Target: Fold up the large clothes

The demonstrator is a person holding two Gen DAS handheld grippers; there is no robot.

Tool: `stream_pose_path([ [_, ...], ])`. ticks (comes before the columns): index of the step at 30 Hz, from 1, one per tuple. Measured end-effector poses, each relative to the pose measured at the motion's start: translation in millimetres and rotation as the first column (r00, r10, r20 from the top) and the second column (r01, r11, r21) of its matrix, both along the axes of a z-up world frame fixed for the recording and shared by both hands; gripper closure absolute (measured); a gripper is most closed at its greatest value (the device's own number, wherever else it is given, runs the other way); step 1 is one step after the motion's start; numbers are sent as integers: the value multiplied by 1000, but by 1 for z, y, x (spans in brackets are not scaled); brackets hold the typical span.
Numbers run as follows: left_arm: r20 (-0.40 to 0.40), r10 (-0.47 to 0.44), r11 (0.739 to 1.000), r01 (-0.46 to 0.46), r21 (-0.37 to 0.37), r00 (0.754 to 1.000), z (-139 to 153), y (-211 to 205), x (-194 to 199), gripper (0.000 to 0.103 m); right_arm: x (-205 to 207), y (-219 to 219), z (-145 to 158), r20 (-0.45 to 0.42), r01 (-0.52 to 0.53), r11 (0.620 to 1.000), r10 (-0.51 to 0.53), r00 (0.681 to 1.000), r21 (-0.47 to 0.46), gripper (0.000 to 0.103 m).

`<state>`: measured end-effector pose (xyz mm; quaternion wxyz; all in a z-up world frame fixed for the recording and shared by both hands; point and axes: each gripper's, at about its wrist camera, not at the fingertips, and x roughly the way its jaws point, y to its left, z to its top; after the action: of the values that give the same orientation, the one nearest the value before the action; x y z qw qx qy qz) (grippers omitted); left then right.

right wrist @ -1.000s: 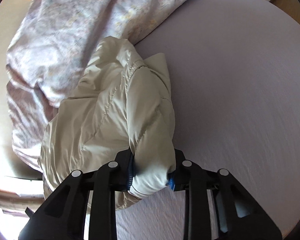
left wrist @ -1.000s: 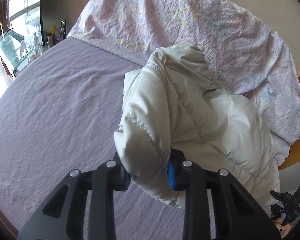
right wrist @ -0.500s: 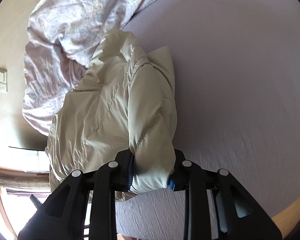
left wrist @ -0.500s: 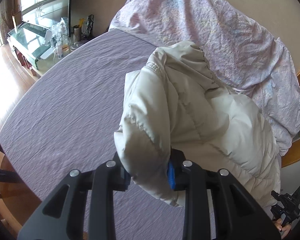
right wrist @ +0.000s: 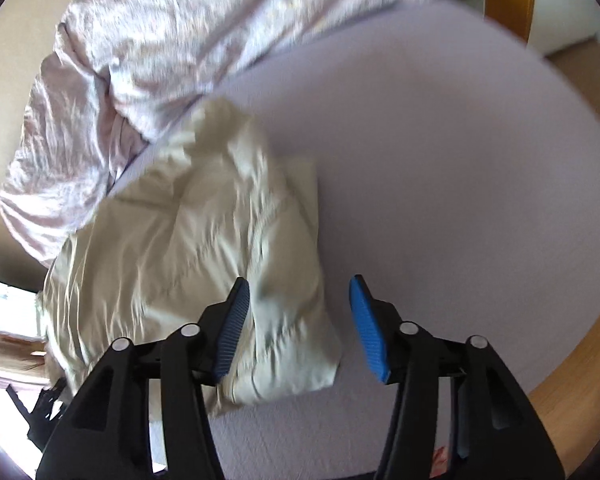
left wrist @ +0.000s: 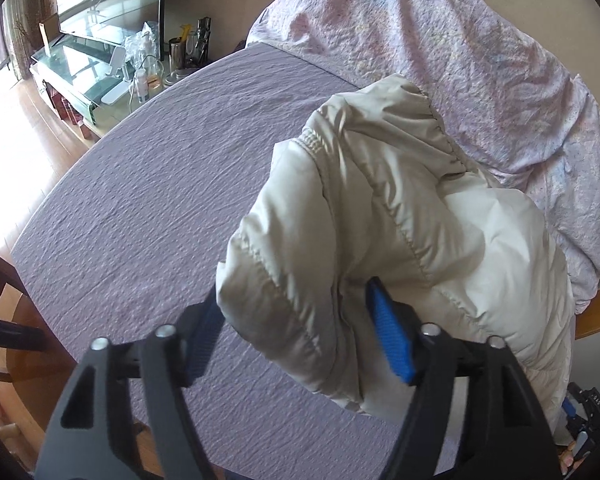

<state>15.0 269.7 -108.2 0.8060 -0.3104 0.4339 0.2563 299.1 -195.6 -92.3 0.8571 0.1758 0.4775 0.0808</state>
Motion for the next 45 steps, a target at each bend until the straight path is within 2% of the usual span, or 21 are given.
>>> stream_pose_path([
  [3,-1,4,1000,-4,-14,1000,-3,1,1,25,3,29,14,46,-81,996,82,996,-24,49],
  [5,-7,6,1000,-6,-25,1000,-7,1,3,24,0,61,20,75,-183,983,184,980,-20,49],
  [8,-4,10,999,-11,-50,1000,-10,1,4,23,-10,106,26,104,-325,945,325,940,-18,50],
  [9,-4,12,999,-12,-52,1000,-10,1,4,23,-15,124,28,119,-379,925,379,918,-27,51],
  [11,-1,16,998,-16,-59,1000,-11,0,4,20,-26,153,29,137,-461,886,464,875,-52,60],
  [14,2,23,998,-23,-65,1000,-12,-1,5,19,-42,186,27,152,-527,843,537,830,-104,67],
  [16,6,29,997,-29,-71,1000,-13,-1,5,19,-44,200,22,154,-540,830,557,816,-142,69],
  [25,13,46,996,-45,-81,999,-14,2,7,19,-40,216,-17,83,-520,828,545,834,-211,68],
  [29,19,56,995,-55,-87,998,-15,7,8,16,-40,219,-31,74,-512,828,539,839,-228,67],
  [32,25,59,994,-57,-96,998,-16,10,10,14,-41,221,-40,90,-514,821,548,832,-248,67],
  [39,33,73,991,-68,-115,997,-22,16,17,12,-43,221,-46,121,-510,820,552,825,-260,67],
  [45,59,115,979,-103,-174,992,-32,22,19,11,-43,220,-44,117,-512,821,551,826,-254,67],
])
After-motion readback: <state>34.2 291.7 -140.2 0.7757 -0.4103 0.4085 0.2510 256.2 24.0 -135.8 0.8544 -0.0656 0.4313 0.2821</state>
